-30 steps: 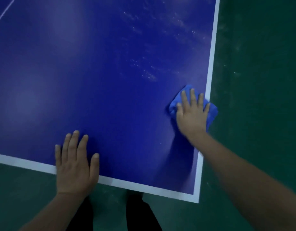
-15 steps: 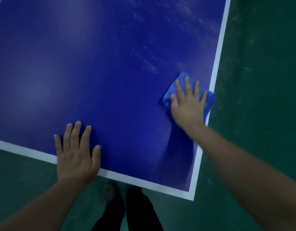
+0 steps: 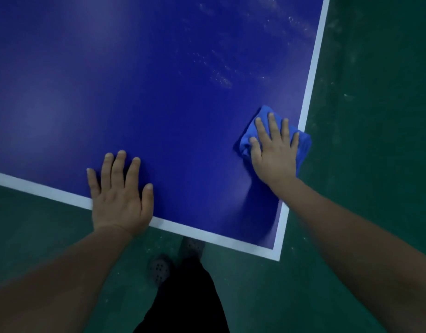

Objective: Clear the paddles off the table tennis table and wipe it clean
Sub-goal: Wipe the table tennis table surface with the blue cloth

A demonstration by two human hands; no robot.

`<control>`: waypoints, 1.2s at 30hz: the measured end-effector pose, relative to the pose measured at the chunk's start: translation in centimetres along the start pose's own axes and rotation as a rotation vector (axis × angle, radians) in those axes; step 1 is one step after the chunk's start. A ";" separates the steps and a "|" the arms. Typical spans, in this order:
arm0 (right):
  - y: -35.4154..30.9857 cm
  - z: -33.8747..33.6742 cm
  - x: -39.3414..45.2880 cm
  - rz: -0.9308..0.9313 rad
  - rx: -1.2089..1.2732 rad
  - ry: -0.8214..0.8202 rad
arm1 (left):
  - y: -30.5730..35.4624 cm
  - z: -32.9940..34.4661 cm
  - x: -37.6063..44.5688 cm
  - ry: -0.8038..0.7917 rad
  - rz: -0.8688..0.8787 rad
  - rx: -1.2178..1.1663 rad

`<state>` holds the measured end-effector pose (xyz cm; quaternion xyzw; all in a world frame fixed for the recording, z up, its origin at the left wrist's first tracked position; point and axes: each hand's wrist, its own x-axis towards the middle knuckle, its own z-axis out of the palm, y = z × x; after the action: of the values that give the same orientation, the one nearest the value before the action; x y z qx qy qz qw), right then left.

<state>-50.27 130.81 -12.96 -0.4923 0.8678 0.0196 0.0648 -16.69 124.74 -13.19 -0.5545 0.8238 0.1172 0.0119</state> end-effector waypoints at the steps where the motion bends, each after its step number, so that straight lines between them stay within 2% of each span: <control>1: -0.9 0.4 -2.1 -0.027 -0.014 0.012 | -0.1 0.0 0.0 0.001 -0.001 -0.003; 6: -1.8 2.1 -16.9 -0.283 -0.038 -0.050 | -0.2 0.1 -0.1 0.002 0.001 -0.019; 10: 1.0 1.7 -14.8 -0.402 -0.040 -0.083 | -0.2 0.2 -0.2 0.001 0.004 -0.028; 12: 1.4 1.2 -10.6 -0.322 -0.040 -0.083 | -0.2 0.2 -0.2 -0.002 0.011 -0.030; 17: 0.7 -0.5 0.5 0.084 0.022 -0.038 | -0.2 0.3 -0.1 0.010 0.012 -0.038; 20: -2.5 -0.7 2.2 0.289 0.088 -0.033 | -0.3 0.4 -0.2 0.014 0.018 -0.026; 22: -5.4 0.0 -0.3 0.160 0.050 -0.022 | -0.3 0.4 -0.3 0.023 0.024 -0.013; 25: -6.7 0.5 -5.5 -0.294 -0.017 -0.044 | -0.2 0.3 -0.3 0.033 0.021 -0.003; 26: -5.6 0.5 -5.6 -0.377 -0.031 -0.074 | -0.2 0.3 -0.2 0.034 0.018 -0.003; 27: -4.0 0.5 -4.7 -0.393 -0.038 -0.096 | -0.1 0.3 -0.3 0.035 0.017 -0.003; 30: 0.1 -0.6 0.1 -0.184 -0.060 -0.074 | 0.0 0.5 -0.5 0.056 0.006 -0.005; 33: 0.6 -1.4 4.2 -0.048 -0.011 -0.089 | 0.2 0.5 -0.4 0.076 -0.025 -0.006; 34: -0.3 -1.3 4.8 -0.073 -0.012 -0.075 | 0.4 0.5 -0.5 0.086 -0.051 0.000; 36: -3.2 -1.0 4.6 -0.270 -0.023 -0.032 | 1.3 0.4 -0.8 0.111 -0.145 0.009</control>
<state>-49.96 125.17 -12.49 -0.6051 0.7921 0.0285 0.0748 -17.59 126.00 -13.25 -0.6183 0.7814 0.0813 -0.0228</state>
